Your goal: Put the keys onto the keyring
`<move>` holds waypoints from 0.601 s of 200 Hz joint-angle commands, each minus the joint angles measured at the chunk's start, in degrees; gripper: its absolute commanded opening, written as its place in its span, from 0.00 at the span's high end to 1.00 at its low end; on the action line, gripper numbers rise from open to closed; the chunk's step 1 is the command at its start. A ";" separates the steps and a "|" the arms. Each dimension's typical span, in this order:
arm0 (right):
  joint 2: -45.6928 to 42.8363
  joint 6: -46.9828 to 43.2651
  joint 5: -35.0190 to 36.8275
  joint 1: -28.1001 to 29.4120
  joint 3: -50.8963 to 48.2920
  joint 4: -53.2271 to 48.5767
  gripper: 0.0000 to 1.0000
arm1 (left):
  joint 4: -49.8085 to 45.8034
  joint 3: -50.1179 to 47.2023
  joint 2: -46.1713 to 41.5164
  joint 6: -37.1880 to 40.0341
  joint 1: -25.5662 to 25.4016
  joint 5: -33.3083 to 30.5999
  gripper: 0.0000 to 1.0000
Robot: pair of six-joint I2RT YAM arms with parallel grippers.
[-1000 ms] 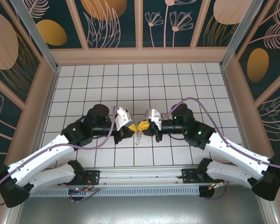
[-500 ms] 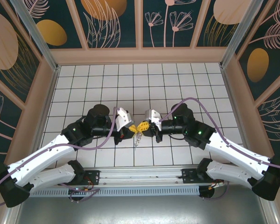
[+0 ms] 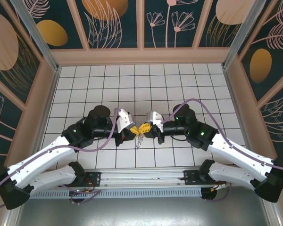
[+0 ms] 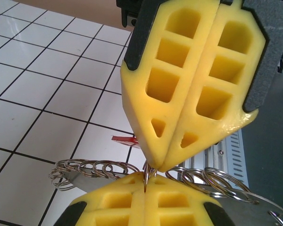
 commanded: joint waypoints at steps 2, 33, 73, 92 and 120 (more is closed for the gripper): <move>-0.95 -1.65 -2.88 1.04 1.28 -2.37 1.00 | 3.72 1.63 -0.98 -0.15 -0.27 0.65 1.00; -0.30 -1.63 -5.21 1.08 1.42 -1.77 1.00 | 3.70 1.70 -0.80 -0.14 -0.27 0.80 1.00; -0.64 -2.43 -6.03 1.04 1.23 -2.69 1.00 | 3.70 1.72 -0.97 -0.34 -0.27 0.85 1.00; -1.30 -2.86 -5.99 1.04 0.90 -3.04 1.00 | 3.70 1.73 -1.04 -0.32 -0.23 0.82 1.00; -1.70 -3.60 -5.99 0.95 0.84 -4.11 1.00 | 3.79 1.80 -0.97 -0.43 -0.25 0.82 1.00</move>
